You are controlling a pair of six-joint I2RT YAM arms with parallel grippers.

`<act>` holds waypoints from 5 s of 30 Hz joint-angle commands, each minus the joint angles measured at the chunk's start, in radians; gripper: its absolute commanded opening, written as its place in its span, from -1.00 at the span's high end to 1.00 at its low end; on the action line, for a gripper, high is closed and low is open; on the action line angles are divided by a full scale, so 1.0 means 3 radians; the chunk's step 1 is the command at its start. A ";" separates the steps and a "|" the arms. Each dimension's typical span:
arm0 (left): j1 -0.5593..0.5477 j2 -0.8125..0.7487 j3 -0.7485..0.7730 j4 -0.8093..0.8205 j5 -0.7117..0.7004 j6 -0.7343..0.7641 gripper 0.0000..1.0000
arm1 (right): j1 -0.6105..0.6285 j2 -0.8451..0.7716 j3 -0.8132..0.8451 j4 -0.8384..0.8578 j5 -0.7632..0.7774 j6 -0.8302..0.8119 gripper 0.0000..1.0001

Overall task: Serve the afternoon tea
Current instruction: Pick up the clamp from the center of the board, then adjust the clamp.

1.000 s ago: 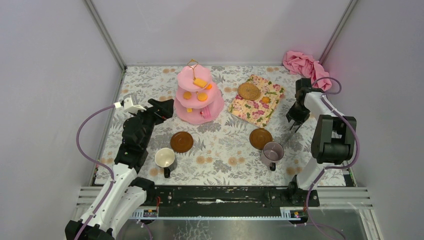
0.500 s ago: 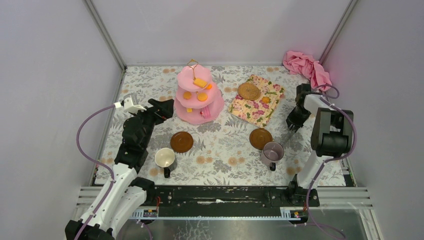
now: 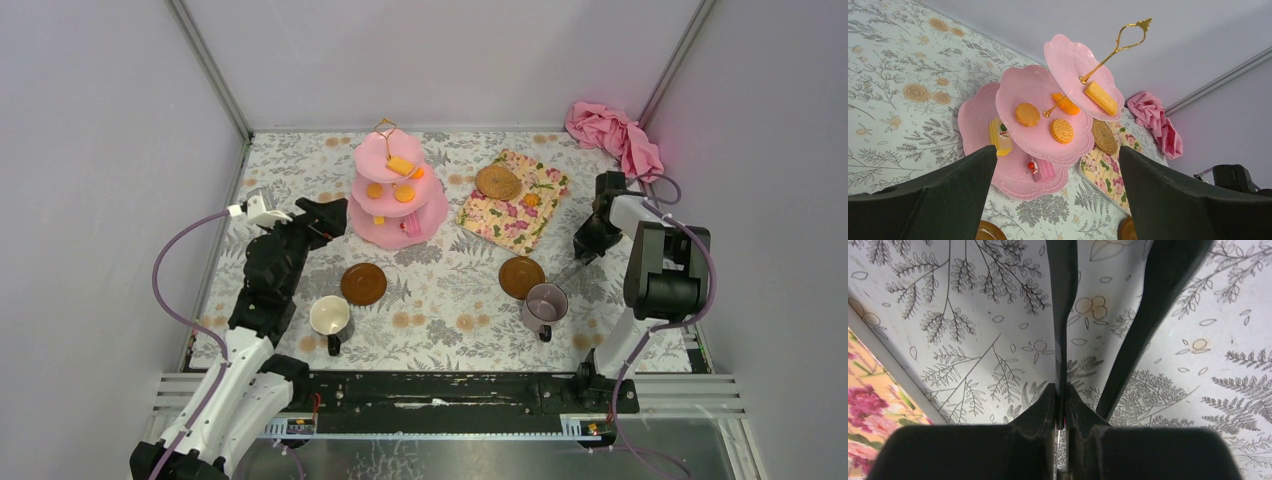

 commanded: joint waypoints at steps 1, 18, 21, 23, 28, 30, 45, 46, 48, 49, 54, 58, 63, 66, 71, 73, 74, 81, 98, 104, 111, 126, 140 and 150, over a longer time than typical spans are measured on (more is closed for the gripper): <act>-0.0013 -0.0069 -0.0005 0.0007 -0.0058 0.0025 -1.00 | -0.0008 -0.0340 -0.0007 -0.0034 0.0012 0.0038 1.00; -0.0010 -0.0156 0.0260 0.0078 0.0281 0.0177 -1.00 | 0.0014 -0.1411 0.0745 0.0097 -0.1144 0.0130 1.00; -0.0015 -0.0128 0.0372 0.0086 0.0552 0.0131 -1.00 | 0.0091 -0.1458 0.0864 0.0252 -0.1755 0.0173 1.00; -0.0018 -0.0096 0.0462 0.0111 0.0792 0.0120 -1.00 | 0.0219 -0.1460 0.0938 0.0292 -0.2113 0.0144 1.00; -0.0048 0.0079 0.0673 0.0226 0.1457 0.0046 -1.00 | 0.0649 -0.1655 0.0865 0.0513 -0.2389 0.0162 1.00; -0.0063 0.0157 0.0767 0.0251 0.1777 0.0013 -1.00 | 0.0827 -0.1788 0.0781 0.0663 -0.2456 0.0204 1.00; -0.0205 0.0584 0.1063 0.0755 0.2520 -0.0687 -1.00 | 0.1495 -0.2688 0.0119 0.2078 -0.3449 0.1231 1.00; -0.0248 0.0628 0.1078 0.0848 0.2549 -0.0736 -1.00 | 0.1524 -0.2710 0.0074 0.2161 -0.3489 0.1341 1.00; -0.0319 0.0724 0.1134 0.0943 0.2588 -0.0801 -1.00 | 0.1619 -0.2733 -0.0001 0.2334 -0.3555 0.1487 1.00; -0.0357 0.0770 0.1170 0.0955 0.2596 -0.0810 -1.00 | 0.1670 -0.2744 -0.0050 0.2465 -0.3573 0.1587 1.00; -0.0505 0.0989 0.1271 0.1105 0.2583 -0.0890 -1.00 | 0.1966 -0.2728 -0.0176 0.2951 -0.3579 0.1870 1.00; -0.0558 0.1140 0.1331 0.1224 0.2572 -0.0950 -1.00 | 0.2229 -0.2681 -0.0224 0.3196 -0.3498 0.1978 1.00; -0.0615 0.1324 0.1409 0.1457 0.2618 -0.1121 -1.00 | 0.2506 -0.2586 -0.0252 0.3265 -0.3379 0.1947 1.00; -0.0639 0.1371 0.1464 0.1480 0.2628 -0.1131 -1.00 | 0.2600 -0.2548 -0.0287 0.3313 -0.3331 0.1927 1.00; -0.0652 0.1378 0.1470 0.1487 0.2660 -0.1131 -1.00 | 0.2685 -0.2481 -0.0356 0.3452 -0.3283 0.1945 1.00; -0.0649 0.1366 0.1449 0.1495 0.2655 -0.1131 -1.00 | 0.2717 -0.2448 -0.0389 0.3541 -0.3268 0.1988 1.00; -0.0649 0.1358 0.1442 0.1495 0.2665 -0.1128 -1.00 | 0.2725 -0.2434 -0.0400 0.3564 -0.3261 0.1993 1.00; -0.0649 0.1326 0.1449 0.1357 0.2667 -0.1019 -1.00 | 0.2743 -0.2428 -0.0350 0.3686 -0.3234 0.2032 1.00; -0.0651 0.1021 0.1250 0.1082 0.2626 -0.0796 -1.00 | 0.2743 -0.2374 -0.0105 0.3333 -0.3139 0.1765 1.00; -0.0649 0.1111 0.1265 0.1234 0.2614 -0.0926 -1.00 | 0.2743 -0.2329 -0.0173 0.3473 -0.3182 0.1853 1.00; -0.0650 0.1294 0.1395 0.1360 0.2596 -0.1057 -1.00 | 0.2755 -0.2240 -0.0234 0.3661 -0.3233 0.1949 1.00; -0.0649 0.1556 0.1370 0.1629 0.2629 -0.1270 -0.79 | 0.2808 -0.2036 -0.0312 0.3966 -0.3292 0.2019 1.00; -0.0647 0.1504 0.0913 0.1715 0.2445 -0.1215 0.82 | 0.2809 -0.2005 -0.0439 0.3938 -0.3269 0.1835 1.00; -0.0644 0.1627 0.0676 0.1670 0.2246 -0.1169 0.97 | 0.2809 -0.2100 -0.0200 0.3716 -0.3290 0.1701 1.00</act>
